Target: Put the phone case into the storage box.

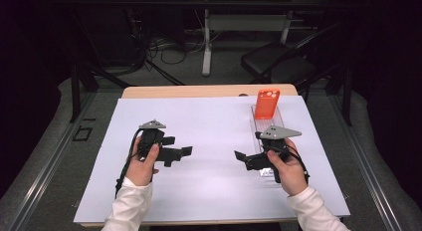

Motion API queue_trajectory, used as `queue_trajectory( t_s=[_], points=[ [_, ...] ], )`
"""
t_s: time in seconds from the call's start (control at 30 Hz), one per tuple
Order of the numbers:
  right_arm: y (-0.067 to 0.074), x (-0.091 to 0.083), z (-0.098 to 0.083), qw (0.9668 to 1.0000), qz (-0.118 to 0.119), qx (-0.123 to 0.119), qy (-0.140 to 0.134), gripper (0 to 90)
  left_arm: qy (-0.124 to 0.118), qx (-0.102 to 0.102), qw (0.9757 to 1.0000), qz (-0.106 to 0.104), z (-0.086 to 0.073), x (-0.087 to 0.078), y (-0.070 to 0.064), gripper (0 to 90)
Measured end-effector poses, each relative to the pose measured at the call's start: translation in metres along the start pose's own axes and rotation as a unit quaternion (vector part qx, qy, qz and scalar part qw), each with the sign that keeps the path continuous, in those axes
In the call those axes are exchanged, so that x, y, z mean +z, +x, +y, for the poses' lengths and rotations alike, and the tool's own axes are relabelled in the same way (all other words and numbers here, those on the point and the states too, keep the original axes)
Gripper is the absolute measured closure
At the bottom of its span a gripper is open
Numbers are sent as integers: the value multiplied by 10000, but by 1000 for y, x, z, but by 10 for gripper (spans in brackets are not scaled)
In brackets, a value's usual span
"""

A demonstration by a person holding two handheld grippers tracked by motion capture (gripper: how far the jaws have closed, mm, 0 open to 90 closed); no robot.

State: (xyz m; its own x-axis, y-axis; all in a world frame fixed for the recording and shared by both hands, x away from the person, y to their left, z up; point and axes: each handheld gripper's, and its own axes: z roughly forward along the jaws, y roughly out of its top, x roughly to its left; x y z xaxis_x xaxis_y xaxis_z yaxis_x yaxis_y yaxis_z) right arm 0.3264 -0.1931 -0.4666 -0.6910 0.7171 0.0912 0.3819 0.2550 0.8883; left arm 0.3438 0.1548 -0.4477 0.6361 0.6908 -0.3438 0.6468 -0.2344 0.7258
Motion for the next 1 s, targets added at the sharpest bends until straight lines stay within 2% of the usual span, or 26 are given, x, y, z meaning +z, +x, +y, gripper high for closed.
queue_trajectory(
  t_s=[0.3,0.7,1.0],
  points=[
    [18,5,-17,9996,277,-96,52,0,-1,3,10000,0,0,0,-1,154],
    [32,13,-35,9991,387,-134,44,0,22,16,10000,3,0,2,-1,154],
    [37,17,-46,9986,486,-207,-31,0,17,47,10000,6,-1,2,-1,154]
  ],
)
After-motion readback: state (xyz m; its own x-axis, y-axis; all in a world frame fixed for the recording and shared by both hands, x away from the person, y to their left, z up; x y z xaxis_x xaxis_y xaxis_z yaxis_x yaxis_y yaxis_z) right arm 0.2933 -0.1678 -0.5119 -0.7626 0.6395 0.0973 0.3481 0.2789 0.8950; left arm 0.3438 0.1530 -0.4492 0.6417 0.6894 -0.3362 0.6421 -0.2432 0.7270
